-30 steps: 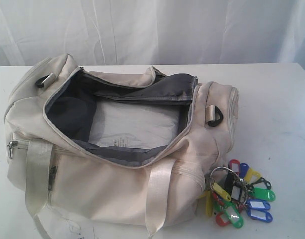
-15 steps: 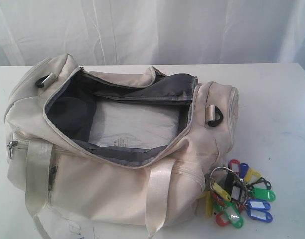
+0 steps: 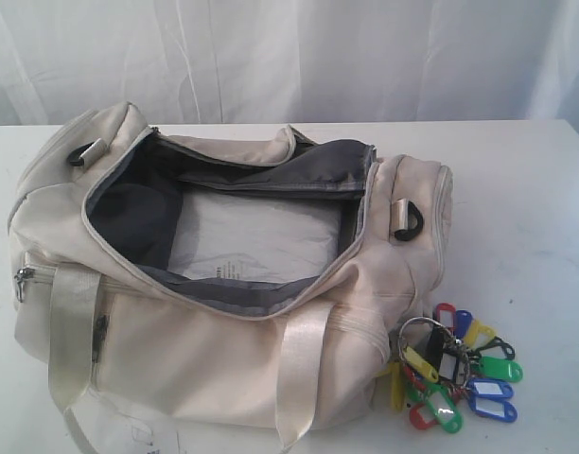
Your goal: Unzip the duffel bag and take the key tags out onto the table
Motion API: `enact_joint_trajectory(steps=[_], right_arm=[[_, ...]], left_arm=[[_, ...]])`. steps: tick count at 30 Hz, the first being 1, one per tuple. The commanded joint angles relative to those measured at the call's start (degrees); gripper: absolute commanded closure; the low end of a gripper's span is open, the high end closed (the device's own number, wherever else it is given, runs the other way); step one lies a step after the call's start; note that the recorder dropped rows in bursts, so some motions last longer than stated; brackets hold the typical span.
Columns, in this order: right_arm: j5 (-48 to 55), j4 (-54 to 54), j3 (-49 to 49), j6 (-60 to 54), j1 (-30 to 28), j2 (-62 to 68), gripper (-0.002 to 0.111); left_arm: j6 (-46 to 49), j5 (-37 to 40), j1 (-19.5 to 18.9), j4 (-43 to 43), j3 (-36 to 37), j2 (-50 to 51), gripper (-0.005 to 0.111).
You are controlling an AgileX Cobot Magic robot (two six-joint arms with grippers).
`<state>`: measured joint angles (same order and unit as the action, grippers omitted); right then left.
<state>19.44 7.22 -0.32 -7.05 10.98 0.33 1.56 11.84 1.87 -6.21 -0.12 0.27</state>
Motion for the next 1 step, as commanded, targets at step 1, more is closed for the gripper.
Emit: enact_joint_trajectory(steps=[1], right_arm=[[-0.14,-0.15,0.32,-0.58,-0.18,-0.33,0.108]], left_arm=[[-0.04,-0.20,-0.05,-0.41,0.12,-0.27,0.107]])
